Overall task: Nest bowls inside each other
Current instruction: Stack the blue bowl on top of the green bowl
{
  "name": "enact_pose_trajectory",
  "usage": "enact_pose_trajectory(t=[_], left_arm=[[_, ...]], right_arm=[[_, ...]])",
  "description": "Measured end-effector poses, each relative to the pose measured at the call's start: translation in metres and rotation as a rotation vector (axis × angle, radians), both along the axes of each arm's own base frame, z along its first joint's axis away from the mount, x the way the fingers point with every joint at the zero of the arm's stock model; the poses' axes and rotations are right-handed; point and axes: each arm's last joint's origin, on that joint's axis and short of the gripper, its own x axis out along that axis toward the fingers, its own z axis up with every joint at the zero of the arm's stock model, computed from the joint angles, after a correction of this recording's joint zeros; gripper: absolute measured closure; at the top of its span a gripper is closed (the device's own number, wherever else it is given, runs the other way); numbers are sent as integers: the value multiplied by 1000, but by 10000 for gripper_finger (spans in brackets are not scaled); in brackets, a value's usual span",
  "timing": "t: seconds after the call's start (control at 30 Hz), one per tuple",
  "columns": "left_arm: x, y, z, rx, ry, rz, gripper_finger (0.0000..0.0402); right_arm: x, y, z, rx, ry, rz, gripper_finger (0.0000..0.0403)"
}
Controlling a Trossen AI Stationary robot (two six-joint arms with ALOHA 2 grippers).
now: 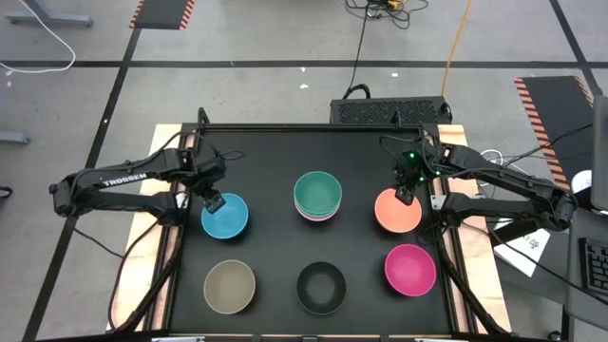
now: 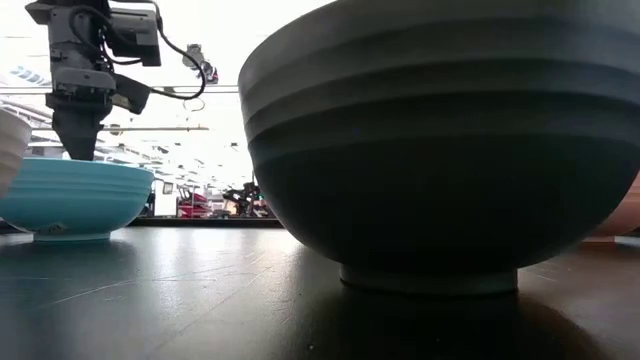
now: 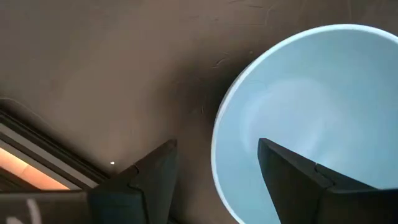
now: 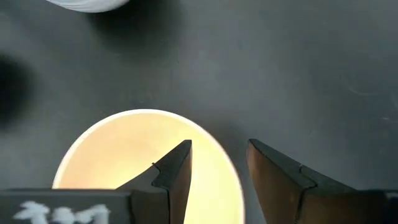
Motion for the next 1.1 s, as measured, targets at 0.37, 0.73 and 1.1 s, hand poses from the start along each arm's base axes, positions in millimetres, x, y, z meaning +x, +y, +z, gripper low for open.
enact_pose_trajectory(t=[0.37,0.73,1.1], left_arm=[[0,1,0,-25,-11,5,167],[5,1,-9,-103,20,-1,167],[13,6,-31,-110,137,33,167]], right_arm=[[-22,18,21,-15,-254,131,257],[-32,24,27,-56,-316,131,257],[-32,24,27,-56,-316,130,257]])
